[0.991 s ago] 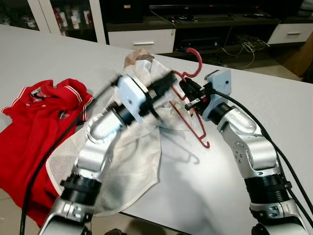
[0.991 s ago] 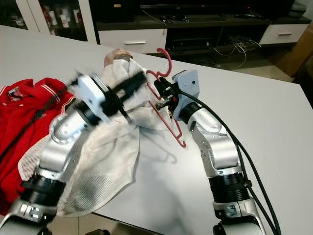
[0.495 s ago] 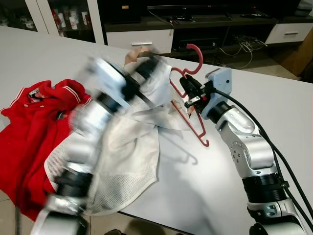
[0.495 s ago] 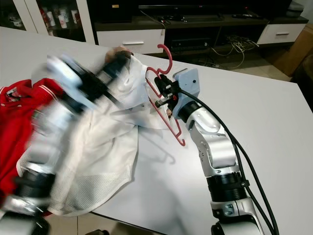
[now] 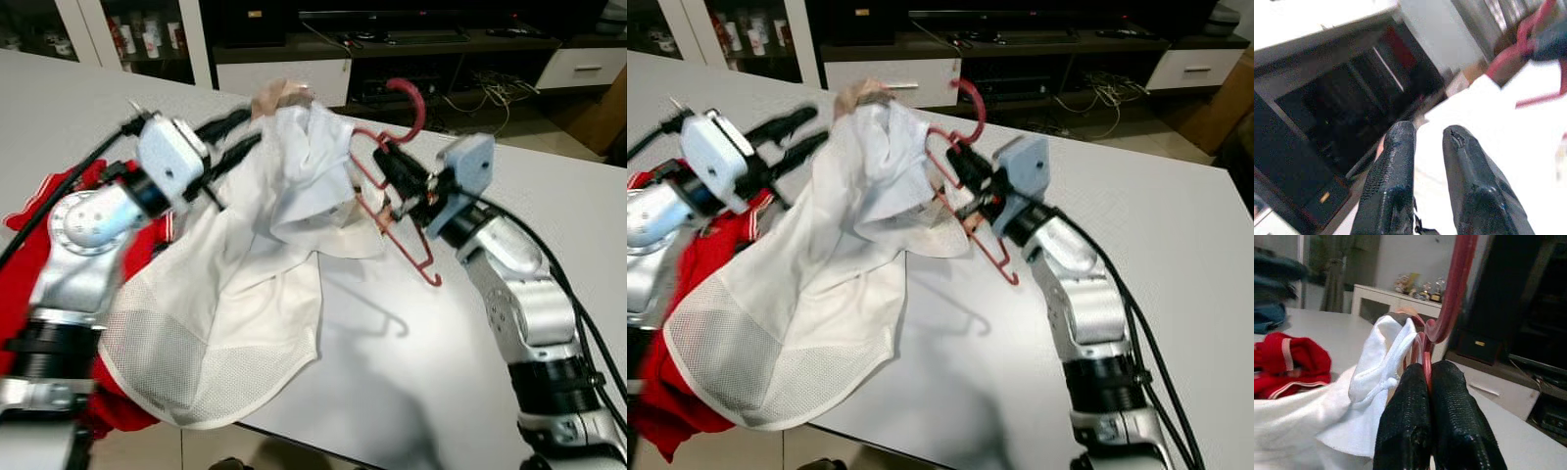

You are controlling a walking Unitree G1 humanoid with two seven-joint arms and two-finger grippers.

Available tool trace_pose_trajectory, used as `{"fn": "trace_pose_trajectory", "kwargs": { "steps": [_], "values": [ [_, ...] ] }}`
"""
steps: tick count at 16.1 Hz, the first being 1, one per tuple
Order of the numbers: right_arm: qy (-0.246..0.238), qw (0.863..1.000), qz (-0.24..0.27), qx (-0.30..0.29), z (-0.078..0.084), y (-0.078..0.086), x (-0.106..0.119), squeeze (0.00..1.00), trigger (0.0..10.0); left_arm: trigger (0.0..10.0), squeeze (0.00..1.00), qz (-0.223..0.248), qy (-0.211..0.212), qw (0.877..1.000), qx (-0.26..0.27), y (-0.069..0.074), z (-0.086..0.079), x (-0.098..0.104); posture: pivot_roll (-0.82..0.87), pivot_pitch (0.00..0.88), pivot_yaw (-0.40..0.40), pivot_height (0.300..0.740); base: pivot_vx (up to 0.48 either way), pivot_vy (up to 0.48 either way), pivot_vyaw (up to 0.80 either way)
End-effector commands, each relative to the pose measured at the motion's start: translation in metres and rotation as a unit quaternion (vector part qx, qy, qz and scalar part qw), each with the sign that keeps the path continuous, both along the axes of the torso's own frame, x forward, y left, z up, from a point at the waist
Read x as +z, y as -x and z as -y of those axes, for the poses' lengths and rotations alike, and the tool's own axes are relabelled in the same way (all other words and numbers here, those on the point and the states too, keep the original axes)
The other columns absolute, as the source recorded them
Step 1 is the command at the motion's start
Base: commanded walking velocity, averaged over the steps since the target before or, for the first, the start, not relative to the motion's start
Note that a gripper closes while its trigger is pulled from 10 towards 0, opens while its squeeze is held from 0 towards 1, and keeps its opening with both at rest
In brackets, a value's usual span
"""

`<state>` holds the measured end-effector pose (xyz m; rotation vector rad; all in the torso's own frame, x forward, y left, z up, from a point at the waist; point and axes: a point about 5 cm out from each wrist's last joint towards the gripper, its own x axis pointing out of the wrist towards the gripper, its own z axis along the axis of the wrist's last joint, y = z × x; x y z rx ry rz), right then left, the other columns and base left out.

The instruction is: Hang hanger

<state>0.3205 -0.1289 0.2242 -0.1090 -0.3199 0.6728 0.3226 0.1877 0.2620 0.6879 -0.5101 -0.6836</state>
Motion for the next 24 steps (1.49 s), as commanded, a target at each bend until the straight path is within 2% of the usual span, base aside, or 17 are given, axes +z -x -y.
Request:
{"fn": "trace_pose_trajectory", "kwargs": {
  "steps": [1, 5, 7, 8, 10, 11, 14, 15, 16, 17, 21, 23, 24],
  "values": [
    [0.014, 0.999, 0.036, 0.023, -0.004, 0.007, 0.009, 0.0, 10.0, 10.0, 0.0, 0.002, -0.025, 1.0, -0.003, 0.0, 0.0, -0.004, 0.07, 0.068, -0.048, 0.74, 0.0, 0.0, 0.0],
    [0.047, 0.994, 0.066, 0.07, -0.013, 0.017, 0.01, 0.0, 10.0, 10.0, 0.0, 0.031, -0.041, 0.999, -0.002, -0.003, -0.001, 0.004, 0.07, 0.066, -0.05, 0.74, 0.0, 0.0, 0.0],
    [0.084, 0.989, 0.078, 0.091, -0.017, 0.022, 0.006, 0.0, 10.0, 10.0, 0.0, 0.054, -0.036, 0.998, -0.016, -0.003, 0.003, 0.012, 0.07, 0.065, -0.046, 0.74, 0.0, 0.0, 0.0],
    [0.089, 0.989, 0.078, 0.091, -0.018, 0.022, 0.005, 0.0, 10.0, 10.0, 1.0, 0.042, -0.023, 0.998, -0.034, -0.002, 0.003, 0.013, 0.07, 0.065, -0.044, 0.74, 0.0, 0.0, 0.0],
    [0.092, 0.989, 0.078, 0.091, -0.018, 0.022, 0.004, 0.0, 10.0, 10.0, 1.0, 0.01, -0.031, 0.997, -0.067, 0.002, 0.004, 0.008, 0.07, 0.066, -0.042, 0.74, 0.0, 0.0, 0.0],
    [0.095, 0.988, 0.079, 0.091, -0.019, 0.022, 0.003, 0.0, 10.0, 10.0, 1.0, -0.034, -0.056, 0.993, -0.094, 0.006, 0.004, -0.003, 0.07, 0.066, -0.038, 0.74, 0.0, 0.0, 0.0],
    [0.106, 0.987, 0.081, 0.093, -0.018, 0.022, 0.002, 0.0, 10.0, 10.0, 1.0, -0.072, -0.078, 0.989, -0.105, 0.008, 0.0, -0.011, 0.07, 0.066, -0.038, 0.74, 0.0, 0.0, 0.0],
    [0.109, 0.986, 0.082, 0.096, -0.018, 0.022, 0.001, 0.0, 10.0, 10.0, 1.0, -0.079, -0.098, 0.987, -0.104, 0.008, -0.003, -0.014, 0.07, 0.066, -0.038, 0.74, 0.0, 0.0, 0.0],
    [0.111, 0.986, 0.083, 0.097, -0.019, 0.023, 0.001, 0.0, 10.0, 10.0, 0.79, -0.083, -0.109, 0.985, -0.104, 0.008, -0.003, -0.015, 0.07, 0.066, -0.038, 0.74, 0.0, 0.0, 0.0],
    [0.119, 0.984, 0.085, 0.104, -0.02, 0.024, 0.0, 0.0, 10.0, 10.0, 0.0, -0.071, -0.126, 0.984, -0.099, 0.007, -0.005, -0.013, 0.07, 0.066, -0.038, 0.74, 0.0, 0.0, 0.0],
    [0.152, 0.977, 0.081, 0.128, -0.023, 0.029, -0.008, 0.0, 10.0, 10.0, 0.0, -0.027, -0.147, 0.984, -0.101, 0.004, -0.004, 0.005, 0.08, 0.062, -0.041, 0.74, 0.0, 0.0, 0.0],
    [0.164, 0.974, 0.081, 0.132, -0.024, 0.03, -0.011, 0.0, 10.0, 10.0, 0.0, -0.025, -0.149, 0.982, -0.111, 0.005, 0.0, 0.006, 0.07, 0.058, -0.04, 0.74, 0.0, 0.0, 0.0],
    [0.163, 0.974, 0.087, 0.135, -0.026, 0.031, -0.009, 0.0, 10.0, 10.0, 0.0, -0.051, -0.16, 0.979, -0.112, 0.004, -0.002, -0.004, 0.07, 0.058, -0.039, 0.74, 0.0, 0.0, 0.0]
  ]
}}
